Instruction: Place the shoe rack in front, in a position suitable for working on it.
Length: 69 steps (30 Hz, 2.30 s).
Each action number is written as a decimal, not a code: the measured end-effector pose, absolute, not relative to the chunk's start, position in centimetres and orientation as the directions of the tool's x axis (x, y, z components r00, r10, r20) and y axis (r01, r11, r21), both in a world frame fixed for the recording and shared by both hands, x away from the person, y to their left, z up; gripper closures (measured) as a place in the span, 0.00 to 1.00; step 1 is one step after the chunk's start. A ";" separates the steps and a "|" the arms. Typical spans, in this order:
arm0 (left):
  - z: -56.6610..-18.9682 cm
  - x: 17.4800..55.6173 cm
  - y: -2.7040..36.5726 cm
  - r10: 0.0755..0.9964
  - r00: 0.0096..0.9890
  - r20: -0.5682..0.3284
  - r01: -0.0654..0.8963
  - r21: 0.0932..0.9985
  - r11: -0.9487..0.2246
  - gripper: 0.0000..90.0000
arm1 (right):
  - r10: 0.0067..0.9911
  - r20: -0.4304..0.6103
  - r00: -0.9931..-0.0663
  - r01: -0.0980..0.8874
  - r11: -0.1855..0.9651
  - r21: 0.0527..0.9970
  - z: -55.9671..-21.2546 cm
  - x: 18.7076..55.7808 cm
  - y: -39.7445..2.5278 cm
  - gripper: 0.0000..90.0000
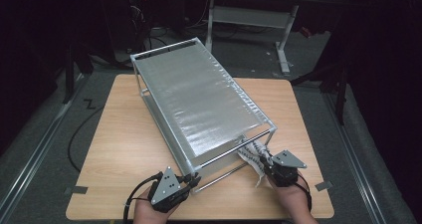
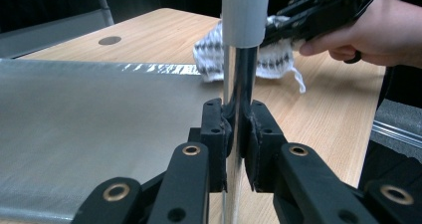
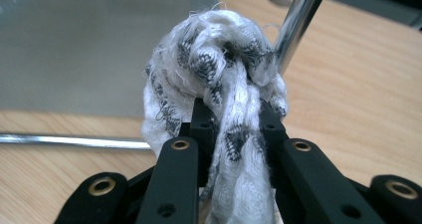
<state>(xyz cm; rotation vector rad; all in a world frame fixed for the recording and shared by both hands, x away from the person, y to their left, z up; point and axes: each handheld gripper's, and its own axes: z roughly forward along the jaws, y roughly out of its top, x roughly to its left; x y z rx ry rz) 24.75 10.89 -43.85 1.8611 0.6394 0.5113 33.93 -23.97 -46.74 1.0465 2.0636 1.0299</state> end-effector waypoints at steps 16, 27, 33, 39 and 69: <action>-43.8 24.8 10.9 0.635 0.770 0.060 0.183 0.933 -0.310 0.89 | 0.841 -0.137 -0.523 0.491 0.429 0.758 -50.0 34.6 -23.7 0.85; -43.8 24.8 10.9 0.634 0.770 0.069 0.182 0.929 -0.322 0.89 | 0.852 -0.112 -0.511 0.464 0.384 0.798 -48.8 34.5 -24.3 0.85; -43.8 24.9 11.0 0.633 0.772 0.057 0.189 0.930 -0.314 0.89 | 0.859 -0.096 -0.503 0.421 0.340 0.841 -46.8 34.3 -24.6 0.85; -43.7 24.9 11.0 0.631 0.773 0.059 0.189 0.929 -0.318 0.89 | 0.869 -0.095 -0.485 0.352 0.293 0.889 -44.2 33.7 -24.7 0.85; -43.8 24.9 11.4 0.623 0.781 0.045 0.191 0.932 -0.308 0.89 | 0.867 -0.115 -0.486 0.425 0.349 0.835 -47.0 34.2 -24.5 0.86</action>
